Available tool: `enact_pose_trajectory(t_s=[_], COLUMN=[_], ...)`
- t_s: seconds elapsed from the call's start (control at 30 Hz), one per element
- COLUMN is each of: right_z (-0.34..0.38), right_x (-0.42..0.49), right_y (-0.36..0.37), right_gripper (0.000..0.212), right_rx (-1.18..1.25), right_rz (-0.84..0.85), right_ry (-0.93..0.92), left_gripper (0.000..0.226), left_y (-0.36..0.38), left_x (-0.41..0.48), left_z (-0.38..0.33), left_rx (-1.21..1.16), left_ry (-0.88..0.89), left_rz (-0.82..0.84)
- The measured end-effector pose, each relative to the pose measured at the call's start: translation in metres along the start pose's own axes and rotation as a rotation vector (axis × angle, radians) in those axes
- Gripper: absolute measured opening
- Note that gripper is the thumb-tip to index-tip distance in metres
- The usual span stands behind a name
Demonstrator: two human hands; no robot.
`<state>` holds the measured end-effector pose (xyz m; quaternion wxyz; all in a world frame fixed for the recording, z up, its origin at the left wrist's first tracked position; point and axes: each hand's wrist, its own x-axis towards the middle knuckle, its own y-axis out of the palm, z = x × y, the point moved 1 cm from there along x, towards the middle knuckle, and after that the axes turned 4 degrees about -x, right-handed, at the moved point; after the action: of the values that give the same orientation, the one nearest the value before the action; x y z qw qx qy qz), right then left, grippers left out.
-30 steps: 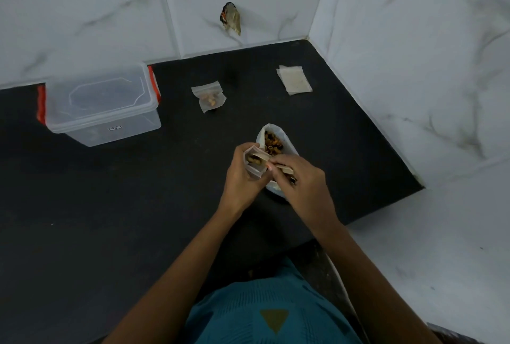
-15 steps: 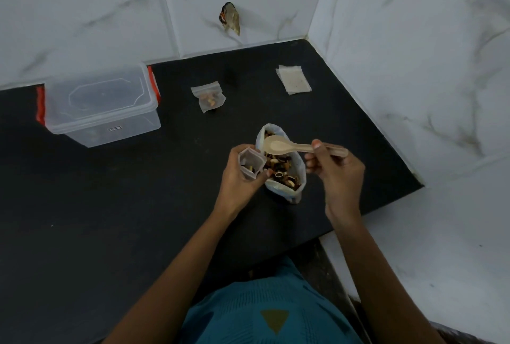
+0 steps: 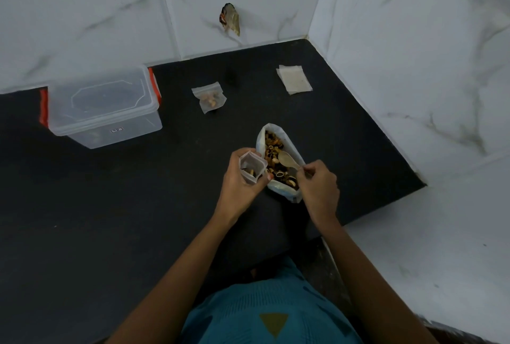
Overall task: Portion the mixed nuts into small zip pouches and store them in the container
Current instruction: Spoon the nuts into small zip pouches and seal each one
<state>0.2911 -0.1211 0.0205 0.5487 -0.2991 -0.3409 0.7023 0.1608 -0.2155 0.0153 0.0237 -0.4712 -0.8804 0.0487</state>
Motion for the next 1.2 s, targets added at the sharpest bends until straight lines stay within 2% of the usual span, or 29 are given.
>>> enact_pose_trajectory(t_s=[0.1,0.27,0.33,0.43,0.53,0.6,0.7,0.83,0.93,1.03,1.1,1.2], right_z=[-0.002,-0.001,0.001,0.014,0.04,0.056,0.064,0.064,0.065,0.065,0.066,0.068], right_x=[0.001,0.0,0.001,-0.002,-0.014,-0.022,-0.024,-0.017,-0.006,0.006,0.01,0.013], right_y=[0.002,0.0,-0.004,-0.013,-0.026,-0.031,-0.027,-0.025,-0.032,-0.043,-0.048,-0.053], right_gripper=[0.014,0.021,0.02,0.016,0.01,0.016,0.026,0.022,0.017,0.01,0.012,0.015], right_rx=[-0.236,-0.307,-0.248,0.007,0.246,0.222,-0.004,-0.08,-0.002,0.174,0.24,0.304], right_rz=[0.009,-0.013,0.032,0.101,0.108,0.186,0.289,0.243,0.247,0.292,0.334,0.424], right_ry=[-0.064,-0.168,-0.193,-0.233,-0.396,-0.493,-0.542,-0.568,-0.521,-0.467,-0.493,-0.553], left_gripper=[0.056,0.057,0.058,0.06,0.059,0.058,0.058,0.07,0.07,0.047,0.035,0.032], left_y=[0.001,0.004,0.004,0.005,0.007,0.007,0.007,0.002,-0.012,-0.03,-0.037,-0.042], left_x=[0.0,-0.001,0.0,0.002,0.002,0.003,0.004,0.006,0.009,0.014,0.017,0.02], left_z=[-0.001,-0.001,-0.001,0.0,-0.002,-0.007,-0.013,-0.013,-0.02,-0.03,-0.037,-0.048], left_rx=[0.004,0.013,0.025,0.042,0.02,-0.012,-0.028,-0.029,-0.053,-0.059,-0.113,-0.143], left_ry=[-0.007,0.013,0.018,0.032,0.047,0.037,0.022,0.038,0.054,0.09,0.085,0.1], left_rz=[0.006,0.009,0.022,0.039,0.034,0.044,0.041,0.05,0.06,-0.003,-0.029,-0.04])
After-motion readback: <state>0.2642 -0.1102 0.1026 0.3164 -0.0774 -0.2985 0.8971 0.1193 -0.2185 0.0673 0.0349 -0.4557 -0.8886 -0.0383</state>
